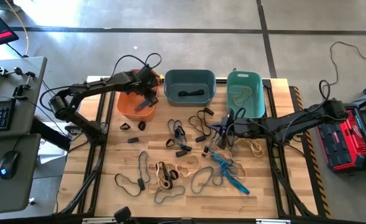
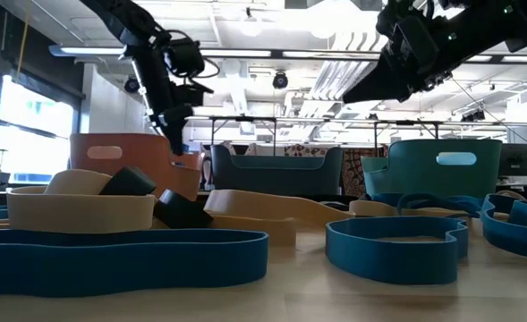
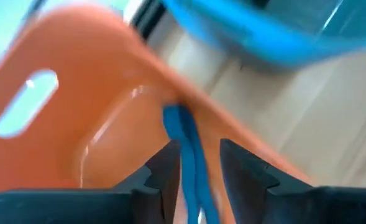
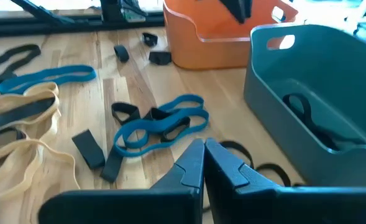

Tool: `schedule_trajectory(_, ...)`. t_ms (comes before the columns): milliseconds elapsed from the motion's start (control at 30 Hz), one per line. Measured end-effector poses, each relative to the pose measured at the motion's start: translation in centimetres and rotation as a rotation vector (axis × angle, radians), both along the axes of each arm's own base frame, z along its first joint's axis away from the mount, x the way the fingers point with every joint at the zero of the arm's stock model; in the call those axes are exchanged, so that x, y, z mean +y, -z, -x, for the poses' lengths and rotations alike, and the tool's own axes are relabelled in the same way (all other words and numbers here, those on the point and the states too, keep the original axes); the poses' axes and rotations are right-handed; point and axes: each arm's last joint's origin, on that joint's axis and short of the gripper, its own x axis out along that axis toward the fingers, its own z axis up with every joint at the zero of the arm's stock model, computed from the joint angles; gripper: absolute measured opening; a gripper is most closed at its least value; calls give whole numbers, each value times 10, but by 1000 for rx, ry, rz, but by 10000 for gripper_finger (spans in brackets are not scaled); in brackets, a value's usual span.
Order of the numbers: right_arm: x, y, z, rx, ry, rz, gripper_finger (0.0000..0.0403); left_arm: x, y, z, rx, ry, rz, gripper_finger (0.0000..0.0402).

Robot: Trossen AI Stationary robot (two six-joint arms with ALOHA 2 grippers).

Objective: Sort rubber bands into baskets
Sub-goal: Put the black rubber band into the blue bin

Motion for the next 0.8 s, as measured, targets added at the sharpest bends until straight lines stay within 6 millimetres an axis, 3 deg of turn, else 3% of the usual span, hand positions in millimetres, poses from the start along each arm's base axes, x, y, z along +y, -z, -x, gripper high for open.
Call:
schedule_trajectory(400, 1, 4, 2, 46, -19, -26, 0, -25, -18, -44, -257, 152, -170, 17)
schedule_trajectory(800, 1, -1, -1, 9, -43, 12, 1, -64, -36, -77, -507, 380, -206, 10)
